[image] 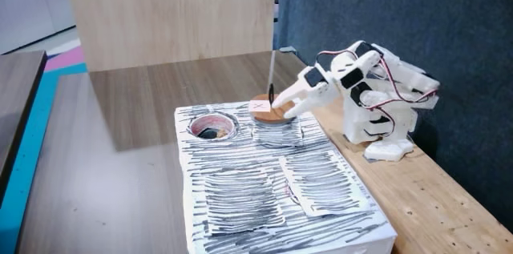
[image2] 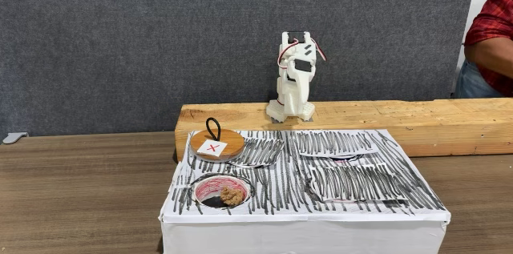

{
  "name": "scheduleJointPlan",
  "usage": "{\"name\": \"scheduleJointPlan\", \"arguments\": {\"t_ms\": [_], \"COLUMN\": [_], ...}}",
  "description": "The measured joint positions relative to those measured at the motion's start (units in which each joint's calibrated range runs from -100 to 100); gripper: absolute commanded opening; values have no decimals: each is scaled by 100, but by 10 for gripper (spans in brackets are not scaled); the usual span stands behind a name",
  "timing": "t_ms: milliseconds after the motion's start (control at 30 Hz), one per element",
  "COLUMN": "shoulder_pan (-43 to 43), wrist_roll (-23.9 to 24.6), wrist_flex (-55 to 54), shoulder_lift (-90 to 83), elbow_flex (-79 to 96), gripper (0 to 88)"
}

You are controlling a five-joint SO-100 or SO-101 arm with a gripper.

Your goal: Pick the brown debris from the hole.

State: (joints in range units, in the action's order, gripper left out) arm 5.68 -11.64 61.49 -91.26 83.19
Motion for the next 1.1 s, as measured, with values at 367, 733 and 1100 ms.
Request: {"name": "scheduleJointPlan", "arguments": {"t_ms": [367,733,1100], "shoulder_pan": [7,1309,2034], "wrist_roll": [275,928,948], "wrist_flex": [171,1418,1512], "shoulder_lift": [4178,8886,11173], "elbow_flex": [-3937,-8413,-9429], "gripper": [209,212,210]}}
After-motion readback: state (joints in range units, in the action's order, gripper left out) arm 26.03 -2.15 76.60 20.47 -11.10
